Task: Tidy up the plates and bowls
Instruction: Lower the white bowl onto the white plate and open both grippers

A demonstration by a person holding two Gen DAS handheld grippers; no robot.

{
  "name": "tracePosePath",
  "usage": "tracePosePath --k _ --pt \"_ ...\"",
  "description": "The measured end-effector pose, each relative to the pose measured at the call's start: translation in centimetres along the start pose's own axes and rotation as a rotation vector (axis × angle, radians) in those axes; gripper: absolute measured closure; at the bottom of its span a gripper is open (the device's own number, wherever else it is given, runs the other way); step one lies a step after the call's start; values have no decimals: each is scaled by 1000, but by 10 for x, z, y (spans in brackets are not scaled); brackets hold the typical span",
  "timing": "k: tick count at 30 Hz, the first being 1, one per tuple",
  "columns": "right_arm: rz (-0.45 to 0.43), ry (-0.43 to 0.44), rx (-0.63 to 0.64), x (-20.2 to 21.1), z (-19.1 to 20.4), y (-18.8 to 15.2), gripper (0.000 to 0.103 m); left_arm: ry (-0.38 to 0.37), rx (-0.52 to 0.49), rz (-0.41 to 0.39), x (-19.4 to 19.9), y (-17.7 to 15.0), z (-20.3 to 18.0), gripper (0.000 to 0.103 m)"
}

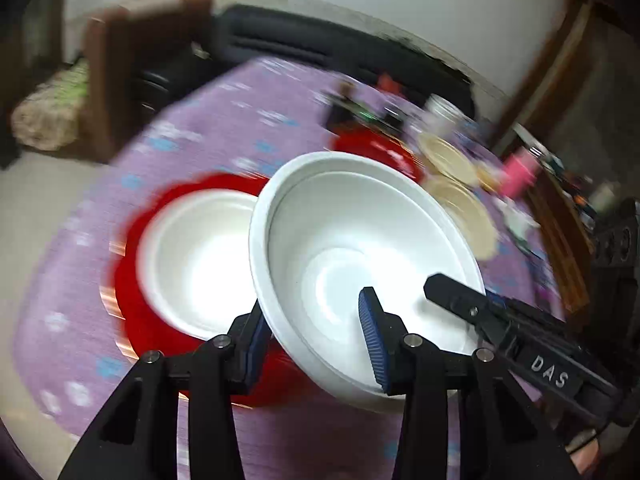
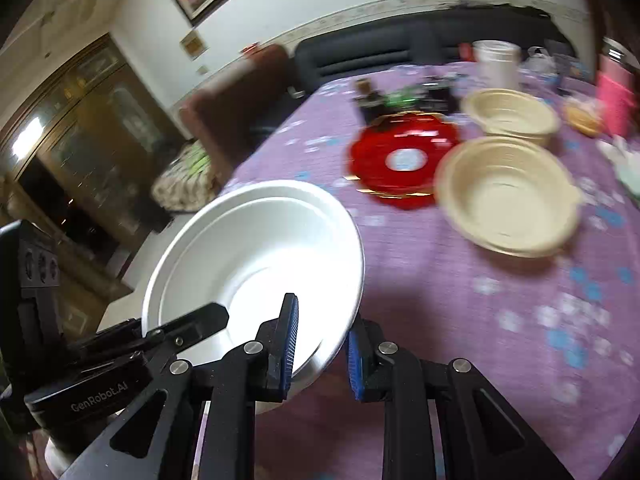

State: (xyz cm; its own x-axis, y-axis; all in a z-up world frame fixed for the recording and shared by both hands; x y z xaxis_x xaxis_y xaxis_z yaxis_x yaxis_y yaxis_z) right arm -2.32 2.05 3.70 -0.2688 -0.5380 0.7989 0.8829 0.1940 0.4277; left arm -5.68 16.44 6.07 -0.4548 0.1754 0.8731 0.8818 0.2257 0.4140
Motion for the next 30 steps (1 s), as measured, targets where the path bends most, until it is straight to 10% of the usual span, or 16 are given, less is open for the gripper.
tracePosePath --k 10,30 --pt "17 -94 164 -59 70 29 79 146 73 10 -20 28 62 62" --pt "107 -112 120 -100 53 33 69 221 56 11 -28 24 77 40"
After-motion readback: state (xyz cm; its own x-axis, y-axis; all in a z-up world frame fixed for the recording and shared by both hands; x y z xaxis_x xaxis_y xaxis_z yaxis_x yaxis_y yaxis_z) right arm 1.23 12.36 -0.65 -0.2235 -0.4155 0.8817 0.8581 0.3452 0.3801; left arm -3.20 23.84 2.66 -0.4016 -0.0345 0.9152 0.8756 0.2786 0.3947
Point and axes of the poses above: each gripper's, at about its wrist camera, not at the fingertips, and x roughly against the way its jaws point, z to its left, y to its top, the point moved 6 cm from there along -x, roughly the way its jaws point, and after that the axes turned 12 degrees about z, right-handed, at the moved point
